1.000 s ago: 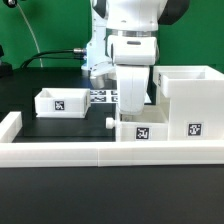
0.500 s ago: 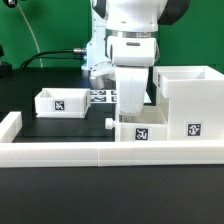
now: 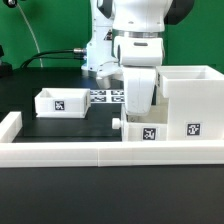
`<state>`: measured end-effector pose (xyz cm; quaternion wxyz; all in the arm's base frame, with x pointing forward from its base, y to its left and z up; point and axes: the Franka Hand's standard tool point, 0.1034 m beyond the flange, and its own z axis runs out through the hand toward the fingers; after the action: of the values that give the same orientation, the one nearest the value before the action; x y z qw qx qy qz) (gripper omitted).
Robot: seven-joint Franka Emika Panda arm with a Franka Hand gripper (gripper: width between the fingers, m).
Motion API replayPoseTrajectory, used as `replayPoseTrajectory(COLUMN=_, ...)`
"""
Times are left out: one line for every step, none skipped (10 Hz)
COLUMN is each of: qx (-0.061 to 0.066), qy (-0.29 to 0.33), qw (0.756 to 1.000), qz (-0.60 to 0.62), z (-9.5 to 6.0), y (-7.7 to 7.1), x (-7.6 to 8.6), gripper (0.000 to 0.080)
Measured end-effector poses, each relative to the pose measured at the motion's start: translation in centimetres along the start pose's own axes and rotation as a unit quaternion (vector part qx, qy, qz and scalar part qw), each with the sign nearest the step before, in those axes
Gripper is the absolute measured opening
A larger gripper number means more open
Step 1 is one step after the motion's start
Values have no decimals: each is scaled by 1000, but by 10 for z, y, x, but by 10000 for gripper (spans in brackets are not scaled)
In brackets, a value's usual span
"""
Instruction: Assemble drawer
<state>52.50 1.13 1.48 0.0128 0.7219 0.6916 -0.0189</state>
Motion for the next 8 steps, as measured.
replayPoseTrajectory(qx=0, qy=0, qw=1000, qz=0, z=0, y=0, x=0, gripper=42)
replayPoseTrajectory(qx=0, qy=0, qw=1000, qz=0, z=0, y=0, x=0, gripper=42)
replayPoseTrajectory(qx=0, qy=0, qw=1000, qz=2, z=0, y=0, x=0, gripper=202)
replayPoseTrajectory(qx=1, qy=0, qw=1000, qz=3, z=0, y=0, x=2, gripper=202)
replayPoseTrajectory(qx=0, qy=0, qw=1000, qz=3, z=-1, y=0, x=2, gripper=339)
replayPoseTrajectory(qx=-2, qy=0, qw=1000, qz=4, z=-3, y=1, x=2, gripper=339)
replayPoseTrajectory(qx=-1, qy=-1, qw=1000, qz=4, z=-7, y=1, x=2, gripper=550)
replayPoseTrajectory(qx=-3, qy=-1, qw=1000, qz=4, z=-12, y=3, x=1, gripper=622)
